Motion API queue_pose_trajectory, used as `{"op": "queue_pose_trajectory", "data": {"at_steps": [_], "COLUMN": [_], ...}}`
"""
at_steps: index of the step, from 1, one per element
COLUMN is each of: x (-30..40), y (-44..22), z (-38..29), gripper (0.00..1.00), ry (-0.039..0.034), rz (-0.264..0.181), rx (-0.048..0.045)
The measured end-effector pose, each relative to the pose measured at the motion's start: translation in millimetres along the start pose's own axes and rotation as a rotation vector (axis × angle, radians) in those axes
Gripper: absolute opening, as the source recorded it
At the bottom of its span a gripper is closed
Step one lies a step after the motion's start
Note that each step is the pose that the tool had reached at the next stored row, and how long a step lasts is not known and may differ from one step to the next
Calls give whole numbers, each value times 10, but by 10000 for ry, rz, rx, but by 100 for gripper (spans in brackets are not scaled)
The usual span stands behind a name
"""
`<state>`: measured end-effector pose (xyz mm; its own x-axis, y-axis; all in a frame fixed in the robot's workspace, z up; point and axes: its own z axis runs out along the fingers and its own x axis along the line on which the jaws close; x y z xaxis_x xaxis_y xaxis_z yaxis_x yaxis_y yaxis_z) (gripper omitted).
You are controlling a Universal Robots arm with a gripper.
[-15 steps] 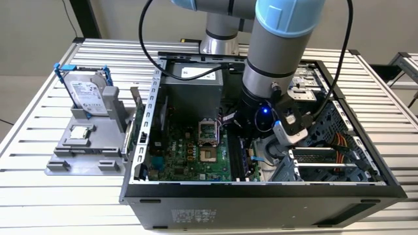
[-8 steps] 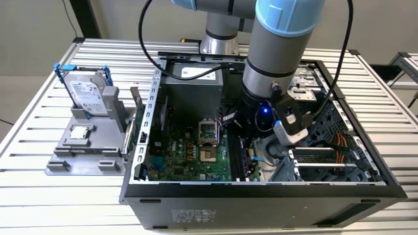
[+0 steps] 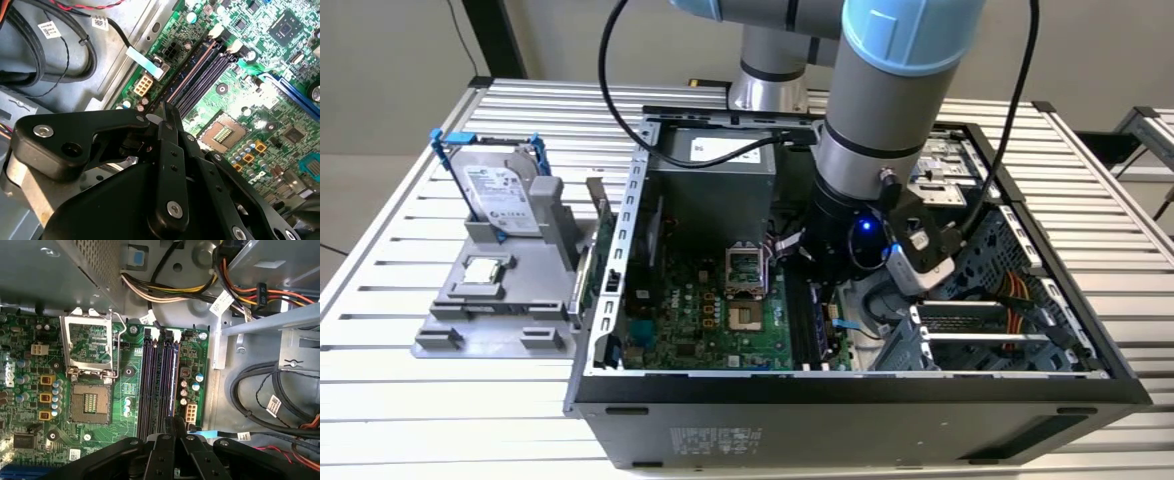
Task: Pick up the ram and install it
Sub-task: 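Press down the ram until it locks into place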
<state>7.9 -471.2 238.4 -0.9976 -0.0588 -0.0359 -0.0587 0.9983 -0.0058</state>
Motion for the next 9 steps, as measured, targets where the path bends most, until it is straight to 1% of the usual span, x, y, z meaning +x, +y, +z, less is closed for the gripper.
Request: {"op": "queue_pose_trajectory", "data": {"at_steps": [9], "x": [0], "y": [0], "z": [0], "gripper": [0], "ry": [-1], "rz": [-48], "rx": [-2]}}
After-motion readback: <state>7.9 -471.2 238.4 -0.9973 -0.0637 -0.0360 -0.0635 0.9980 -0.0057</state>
